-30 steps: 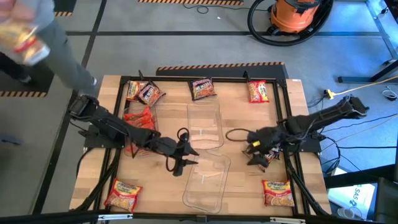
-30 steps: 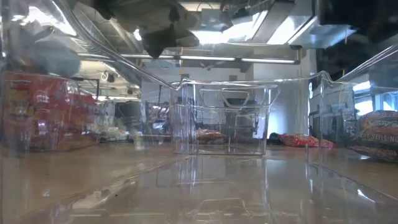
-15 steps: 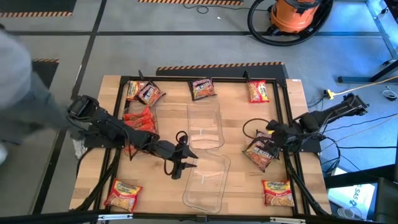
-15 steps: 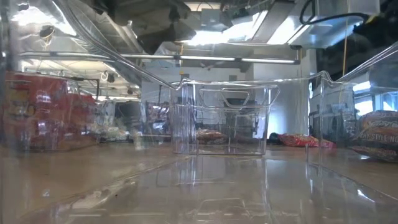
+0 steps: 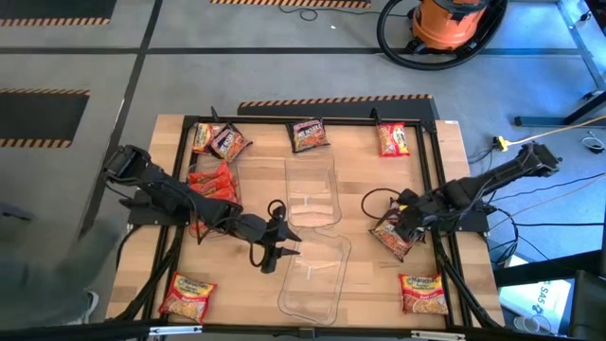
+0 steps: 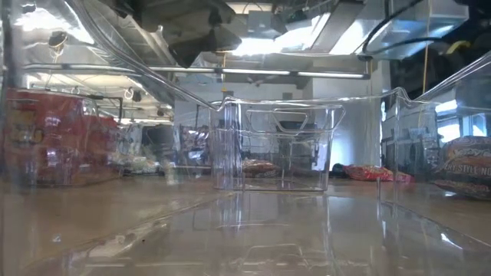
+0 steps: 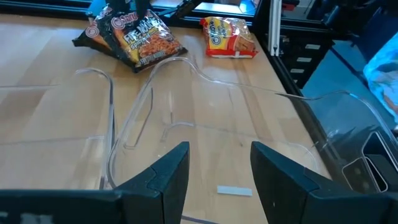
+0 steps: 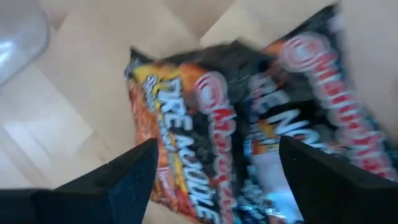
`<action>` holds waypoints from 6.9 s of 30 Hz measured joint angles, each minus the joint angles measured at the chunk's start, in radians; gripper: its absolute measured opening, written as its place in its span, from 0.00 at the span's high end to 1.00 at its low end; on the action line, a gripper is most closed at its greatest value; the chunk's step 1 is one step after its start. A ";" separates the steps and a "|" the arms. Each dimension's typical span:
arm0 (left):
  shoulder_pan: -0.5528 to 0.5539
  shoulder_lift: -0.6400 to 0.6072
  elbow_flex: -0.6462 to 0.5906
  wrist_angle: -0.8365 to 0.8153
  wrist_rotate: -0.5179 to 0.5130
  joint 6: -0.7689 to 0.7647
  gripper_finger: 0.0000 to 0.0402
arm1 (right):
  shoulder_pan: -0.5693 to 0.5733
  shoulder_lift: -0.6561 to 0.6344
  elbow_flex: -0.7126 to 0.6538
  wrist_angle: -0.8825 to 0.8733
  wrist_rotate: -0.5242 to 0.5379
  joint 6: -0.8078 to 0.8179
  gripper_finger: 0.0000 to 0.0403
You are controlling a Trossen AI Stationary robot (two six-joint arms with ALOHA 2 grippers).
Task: Sort Maruchan noodles
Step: Put the black noodle pack into the top right transparent bin
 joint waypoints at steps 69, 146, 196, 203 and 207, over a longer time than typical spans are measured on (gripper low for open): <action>0.003 0.000 0.000 0.020 -0.093 0.005 0.59 | 0.000 0.214 0.088 0.308 0.105 -0.341 0.76; -0.041 -0.124 0.001 -0.078 -0.091 0.000 0.59 | -0.385 0.358 0.256 0.205 -0.342 -0.741 0.93; -0.002 -0.215 -0.239 0.050 -0.193 0.007 0.59 | -0.591 1.165 0.953 0.233 0.064 -1.555 0.91; -0.002 -0.215 -0.239 0.050 -0.192 0.000 0.59 | -0.589 1.179 0.953 0.253 0.086 -1.535 0.70; -0.002 -0.215 -0.239 0.049 -0.170 0.000 0.59 | -0.589 1.164 0.983 0.228 0.119 -1.535 0.57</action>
